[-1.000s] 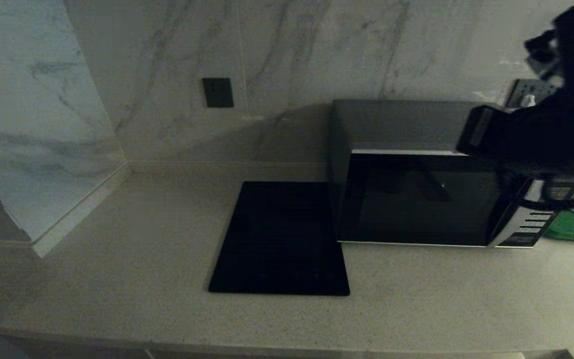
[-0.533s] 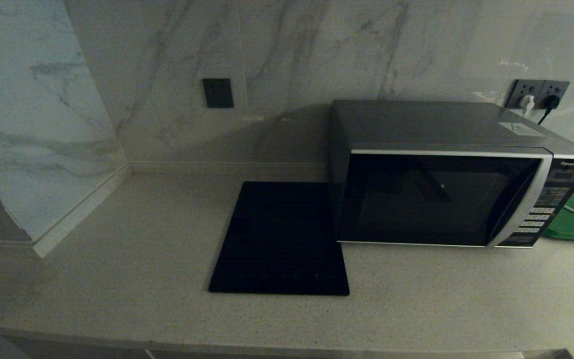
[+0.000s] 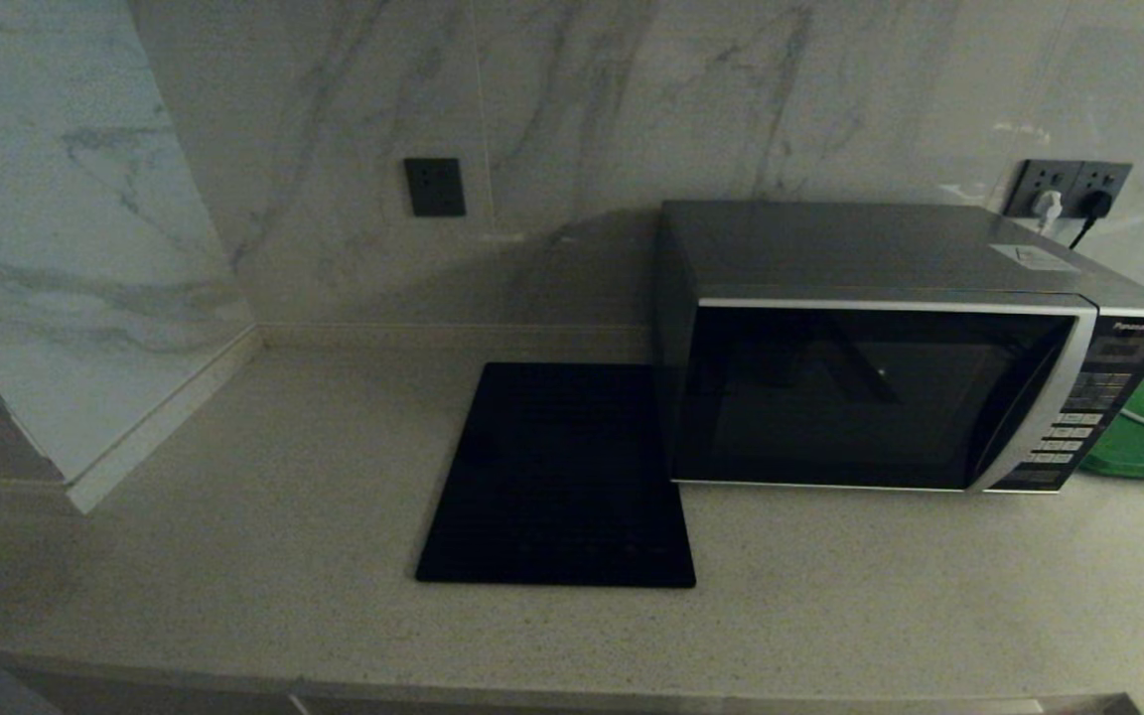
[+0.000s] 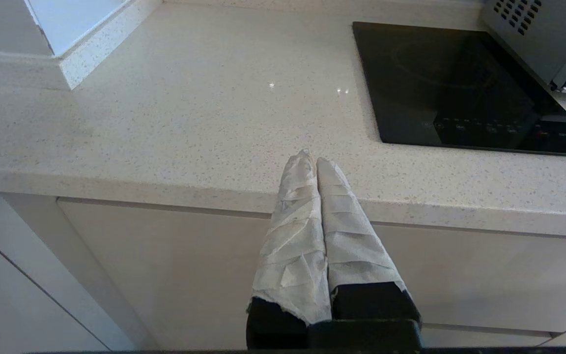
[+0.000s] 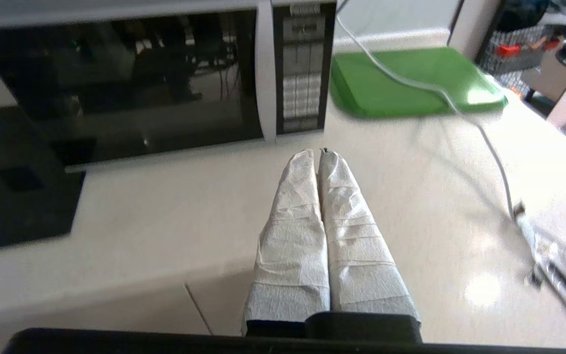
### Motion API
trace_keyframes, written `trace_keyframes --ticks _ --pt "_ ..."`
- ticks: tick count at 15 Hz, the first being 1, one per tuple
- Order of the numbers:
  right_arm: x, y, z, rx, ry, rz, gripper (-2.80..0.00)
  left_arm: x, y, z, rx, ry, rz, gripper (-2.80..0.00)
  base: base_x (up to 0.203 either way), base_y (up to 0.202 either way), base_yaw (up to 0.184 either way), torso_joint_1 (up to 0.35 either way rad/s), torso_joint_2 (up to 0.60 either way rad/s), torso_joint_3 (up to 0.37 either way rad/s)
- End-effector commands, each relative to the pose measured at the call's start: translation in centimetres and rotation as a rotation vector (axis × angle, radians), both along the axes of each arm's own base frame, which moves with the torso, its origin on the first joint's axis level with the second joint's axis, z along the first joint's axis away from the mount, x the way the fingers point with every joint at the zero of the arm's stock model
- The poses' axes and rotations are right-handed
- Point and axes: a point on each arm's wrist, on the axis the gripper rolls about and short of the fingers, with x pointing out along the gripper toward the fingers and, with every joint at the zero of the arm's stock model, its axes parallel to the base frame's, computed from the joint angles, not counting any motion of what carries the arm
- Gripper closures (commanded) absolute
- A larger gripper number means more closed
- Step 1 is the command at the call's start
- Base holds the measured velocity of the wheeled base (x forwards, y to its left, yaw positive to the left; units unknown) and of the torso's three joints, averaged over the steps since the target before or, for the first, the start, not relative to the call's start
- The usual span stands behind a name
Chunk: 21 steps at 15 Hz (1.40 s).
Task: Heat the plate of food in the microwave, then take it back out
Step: Open the microwave oven
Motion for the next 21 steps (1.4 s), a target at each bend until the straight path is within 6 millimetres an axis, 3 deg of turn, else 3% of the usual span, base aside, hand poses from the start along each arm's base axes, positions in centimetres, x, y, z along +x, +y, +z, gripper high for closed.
trace_keyframes --ticks 1,5,8,10,15,17,21 --pt "-1.9 0.3 -2.0 0.039 -0.055 0.007 0.0 0.0 0.0 0.0 -0.001 0.001 0.001 0.0 0.0 0.0 0.0 0.0 0.0 0.0" --pt "-3.1 0.4 -4.8 0.068 -0.084 0.041 0.0 0.0 0.0 0.0 -0.001 0.001 0.001 0.0 0.0 0.0 0.0 0.0 0.0 0.0" --pt "-3.3 0.4 -7.8 0.114 0.02 0.058 0.0 0.0 0.0 0.0 -0.001 0.0 0.001 0.0 0.0 0.0 0.0 0.0 0.0 0.0" --pt "-2.2 0.4 -8.9 0.136 0.051 0.048 0.0 0.0 0.0 0.0 -0.001 0.001 0.001 0.0 0.0 0.0 0.0 0.0 0.0 0.0" --pt "3.6 0.4 -14.0 0.051 0.022 0.057 0.0 0.0 0.0 0.0 -0.001 0.0 0.001 0.0 0.0 0.0 0.0 0.0 0.0 0.0" --pt "4.3 0.4 -15.3 0.035 0.026 0.082 0.0 0.0 0.0 0.0 -0.001 0.0 0.001 0.0 0.0 0.0 0.0 0.0 0.0 0.0" --pt "4.4 0.7 -15.4 0.031 0.028 0.193 0.0 0.0 0.0 0.0 -0.001 0.001 0.001 0.0 0.0 0.0 0.0 0.0 0.0 0.0"
